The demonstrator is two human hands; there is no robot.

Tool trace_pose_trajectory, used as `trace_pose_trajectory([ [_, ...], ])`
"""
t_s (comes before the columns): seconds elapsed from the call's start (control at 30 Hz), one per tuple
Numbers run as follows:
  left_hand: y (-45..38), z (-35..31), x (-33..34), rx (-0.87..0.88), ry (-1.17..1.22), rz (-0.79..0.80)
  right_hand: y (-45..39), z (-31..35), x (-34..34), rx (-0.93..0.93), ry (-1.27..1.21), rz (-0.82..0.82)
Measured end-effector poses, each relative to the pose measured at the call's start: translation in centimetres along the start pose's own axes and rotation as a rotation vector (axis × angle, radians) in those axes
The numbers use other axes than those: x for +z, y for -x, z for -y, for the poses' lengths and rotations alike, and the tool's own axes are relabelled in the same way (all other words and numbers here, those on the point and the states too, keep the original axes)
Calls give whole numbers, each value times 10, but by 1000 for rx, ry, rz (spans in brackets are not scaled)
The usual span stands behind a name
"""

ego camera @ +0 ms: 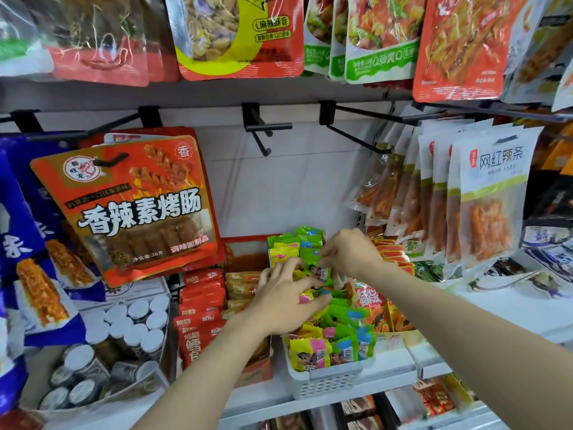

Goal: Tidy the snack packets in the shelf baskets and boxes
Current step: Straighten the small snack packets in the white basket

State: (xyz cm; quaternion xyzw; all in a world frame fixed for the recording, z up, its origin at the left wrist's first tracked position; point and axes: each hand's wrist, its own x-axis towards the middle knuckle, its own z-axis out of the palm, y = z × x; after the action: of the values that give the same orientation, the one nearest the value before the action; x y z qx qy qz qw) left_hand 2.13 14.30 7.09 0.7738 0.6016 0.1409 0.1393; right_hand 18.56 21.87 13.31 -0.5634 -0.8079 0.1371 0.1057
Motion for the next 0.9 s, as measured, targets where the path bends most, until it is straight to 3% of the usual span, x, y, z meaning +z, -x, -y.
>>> trace_pose_trajectory([
  [0.27,-7,0,-3,33,-31,38,-4,4,-9,-52,95,171],
  [0.33,-7,0,-2,33,-20,9,-6,4,-16,-77,65,109],
  [0.43,-8,1,3,47,-18,-49,-11,0,-16,-51,18,-112],
  [0.6,-4,3,9,107,19,-173,-18,2,2,2,92,0],
  [0.73,-2,3,11,124,155,-260,-18,2,10,20,39,-80],
  [0.9,-2,-1,3,39,297,-329,-8,2,-3,-91,-11,-138],
])
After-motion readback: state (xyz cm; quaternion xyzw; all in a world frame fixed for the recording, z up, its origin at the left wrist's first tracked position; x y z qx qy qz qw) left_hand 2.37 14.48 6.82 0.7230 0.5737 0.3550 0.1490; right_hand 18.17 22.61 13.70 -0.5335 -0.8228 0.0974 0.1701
